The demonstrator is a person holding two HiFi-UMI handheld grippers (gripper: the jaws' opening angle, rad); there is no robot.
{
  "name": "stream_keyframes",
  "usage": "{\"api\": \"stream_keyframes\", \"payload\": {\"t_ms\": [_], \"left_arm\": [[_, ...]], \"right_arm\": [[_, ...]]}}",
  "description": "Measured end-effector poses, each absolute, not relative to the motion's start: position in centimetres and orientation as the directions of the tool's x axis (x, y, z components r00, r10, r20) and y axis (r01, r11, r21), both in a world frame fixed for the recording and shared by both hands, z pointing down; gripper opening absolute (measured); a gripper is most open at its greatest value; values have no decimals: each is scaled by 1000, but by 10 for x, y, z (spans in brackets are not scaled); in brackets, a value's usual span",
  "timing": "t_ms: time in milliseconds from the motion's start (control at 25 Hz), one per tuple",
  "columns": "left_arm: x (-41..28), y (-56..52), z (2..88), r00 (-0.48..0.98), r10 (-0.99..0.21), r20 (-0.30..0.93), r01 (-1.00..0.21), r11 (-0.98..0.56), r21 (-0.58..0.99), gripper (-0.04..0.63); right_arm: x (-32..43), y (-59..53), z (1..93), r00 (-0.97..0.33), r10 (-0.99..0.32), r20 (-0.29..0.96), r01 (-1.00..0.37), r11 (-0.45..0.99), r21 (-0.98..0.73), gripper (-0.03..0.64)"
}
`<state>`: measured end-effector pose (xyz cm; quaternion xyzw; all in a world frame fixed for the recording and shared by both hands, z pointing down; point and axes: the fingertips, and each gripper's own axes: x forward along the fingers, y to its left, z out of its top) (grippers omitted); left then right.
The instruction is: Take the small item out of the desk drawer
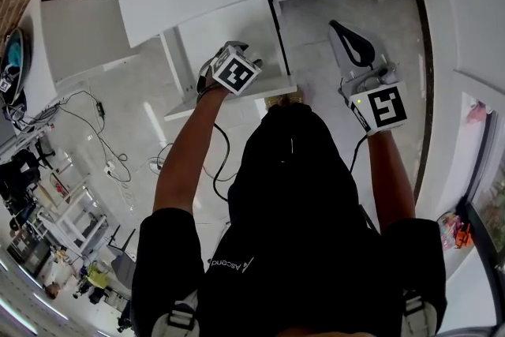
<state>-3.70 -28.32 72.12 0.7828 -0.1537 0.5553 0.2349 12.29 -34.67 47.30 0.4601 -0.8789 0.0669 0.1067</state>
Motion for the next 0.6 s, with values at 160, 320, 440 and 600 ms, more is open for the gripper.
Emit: {"api": "stream_keyframes", "payload": {"t_ms": [160,320,440,600], "left_arm": [[-30,-282,750,288,80,954,-478,-852,216,210],[-22,-271,775,251,158,955,-472,-842,263,210],[-23,-264,790,220,202,954,-473,-834,286,210],[-28,-263,805,199,221,955,-493,-819,293,210]], "right_arm": [[140,-351,493,-527,-804,276,-841,539,-36,0],[154,-352,507,-513,-807,293,-851,524,-48,0],[158,-353,516,-509,-806,302,-853,519,-50,0],[161,-355,524,-510,-802,312,-852,522,-52,0]]}}
